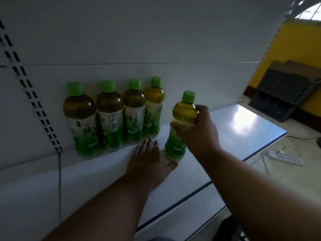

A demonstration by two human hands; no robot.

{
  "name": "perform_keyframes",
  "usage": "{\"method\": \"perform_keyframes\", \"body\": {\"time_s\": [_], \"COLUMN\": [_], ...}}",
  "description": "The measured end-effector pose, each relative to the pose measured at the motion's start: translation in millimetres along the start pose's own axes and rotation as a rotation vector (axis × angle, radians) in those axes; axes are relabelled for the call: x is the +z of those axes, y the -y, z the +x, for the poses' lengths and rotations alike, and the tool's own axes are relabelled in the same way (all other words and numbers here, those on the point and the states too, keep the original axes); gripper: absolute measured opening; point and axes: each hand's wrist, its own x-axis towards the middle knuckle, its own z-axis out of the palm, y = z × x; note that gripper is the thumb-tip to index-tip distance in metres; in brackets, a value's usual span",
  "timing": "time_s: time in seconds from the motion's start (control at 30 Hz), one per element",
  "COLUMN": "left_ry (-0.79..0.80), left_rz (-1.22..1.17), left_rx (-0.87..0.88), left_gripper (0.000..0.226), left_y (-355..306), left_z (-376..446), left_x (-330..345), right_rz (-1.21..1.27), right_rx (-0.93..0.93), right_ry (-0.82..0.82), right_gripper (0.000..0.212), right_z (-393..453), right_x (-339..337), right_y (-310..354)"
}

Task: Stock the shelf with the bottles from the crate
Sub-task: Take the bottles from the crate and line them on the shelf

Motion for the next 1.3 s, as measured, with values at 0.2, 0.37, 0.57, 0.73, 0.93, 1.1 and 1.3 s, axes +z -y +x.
{"method": "perform_keyframes", "body": {"time_s": [0.2,0.37,0.57,0.73,0.93,1.1,1.3], "left_ry": [0.082,0.166,0.231,0.232,0.211,0.231,0.079], "left_rz": [-0.045,0.026,0.07,0.055,0.035,0.099,0.185], "left_rx": [-0.004,-0.014,-0.022,-0.023,-0.028,-0.013,0.285], "left_gripper": [0.111,0.108,0.109,0.108,0.113,0.111,0.065], "left_y": [3,4,3,4,5,-1,-74], "left_z": [1,6,7,6,6,3,-26], "left_x": [-6,-2,-3,-2,2,-12,-59], "right_rz": [-0.038,-0.126,-0.187,-0.182,-0.067,-0.37,-0.69], "right_rx": [0.123,0.024,-0.012,0.017,0.18,-0.021,0.057], "right_ry": [-0.016,-0.036,-0.042,-0.06,0.001,0.179,0.286], "right_gripper": [0.064,0.044,0.044,0.045,0.022,0.048,0.066], "right_z": [-38,-15,33,62,67,13,-93], "right_x": [20,39,67,79,72,13,-134], "right_y": [-39,-51,-50,-51,-56,-47,-29]}}
